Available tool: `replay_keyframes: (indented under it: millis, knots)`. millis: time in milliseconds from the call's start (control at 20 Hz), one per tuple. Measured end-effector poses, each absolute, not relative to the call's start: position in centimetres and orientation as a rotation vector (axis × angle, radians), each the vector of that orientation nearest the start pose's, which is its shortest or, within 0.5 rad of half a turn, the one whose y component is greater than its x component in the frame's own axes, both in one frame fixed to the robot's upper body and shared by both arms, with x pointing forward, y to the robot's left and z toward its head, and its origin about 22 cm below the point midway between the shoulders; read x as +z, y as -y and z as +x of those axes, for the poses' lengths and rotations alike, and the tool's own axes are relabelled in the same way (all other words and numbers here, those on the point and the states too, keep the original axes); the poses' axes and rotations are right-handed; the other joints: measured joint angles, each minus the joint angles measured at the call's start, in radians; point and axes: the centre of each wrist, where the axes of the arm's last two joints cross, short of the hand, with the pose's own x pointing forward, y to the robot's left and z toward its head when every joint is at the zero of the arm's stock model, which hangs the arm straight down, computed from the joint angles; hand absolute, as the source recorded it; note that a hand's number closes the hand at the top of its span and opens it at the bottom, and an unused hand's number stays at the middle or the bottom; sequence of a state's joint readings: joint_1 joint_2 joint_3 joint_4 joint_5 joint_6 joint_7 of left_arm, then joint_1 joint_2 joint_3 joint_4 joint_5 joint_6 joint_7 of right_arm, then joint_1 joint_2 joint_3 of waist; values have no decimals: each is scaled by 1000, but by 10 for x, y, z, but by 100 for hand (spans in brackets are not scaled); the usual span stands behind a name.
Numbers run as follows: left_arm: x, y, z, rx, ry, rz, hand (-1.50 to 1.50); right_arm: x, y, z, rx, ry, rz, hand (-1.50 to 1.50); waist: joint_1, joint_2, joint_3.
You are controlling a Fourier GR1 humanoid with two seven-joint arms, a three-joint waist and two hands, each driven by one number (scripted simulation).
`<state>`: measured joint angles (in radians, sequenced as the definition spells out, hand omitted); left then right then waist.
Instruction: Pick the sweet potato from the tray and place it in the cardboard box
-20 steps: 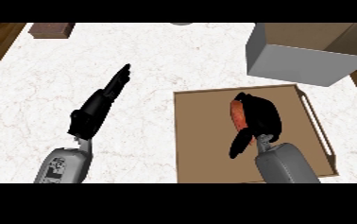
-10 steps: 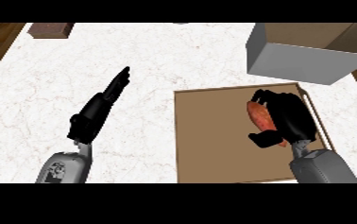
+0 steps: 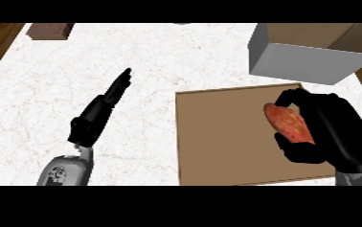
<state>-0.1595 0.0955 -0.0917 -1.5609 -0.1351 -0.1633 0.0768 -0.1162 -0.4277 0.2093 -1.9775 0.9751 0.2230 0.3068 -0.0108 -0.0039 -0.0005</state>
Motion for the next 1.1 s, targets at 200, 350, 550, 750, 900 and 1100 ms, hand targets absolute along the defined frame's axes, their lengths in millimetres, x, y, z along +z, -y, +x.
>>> replay_keyframes:
  millis: [200, 350, 550, 750, 900, 1100]
  knots:
    - [43, -215, 278, -438, 1597, -34, 0, 172, 233, 213, 1057, 1590, -1067, 150, 0, 0, 0]
    - [42, -215, 280, -444, 1598, -27, 0, 198, 229, 201, 965, 1639, -1092, 150, 2, 0, 0]
    - [45, -210, 284, -449, 1599, -26, 0, 218, 234, 195, 865, 1644, -1101, 150, 5, 2, 0]
    - [42, -205, 286, -453, 1597, -29, 0, 239, 245, 202, 791, 1626, -1136, 150, 8, 3, 0]
    - [39, -206, 282, -451, 1596, -32, 0, 249, 256, 212, 746, 1612, -1157, 150, 11, 3, 0]
    - [36, -209, 282, -452, 1597, -38, 0, 259, 263, 238, 701, 1603, -1175, 150, 15, 4, 0]
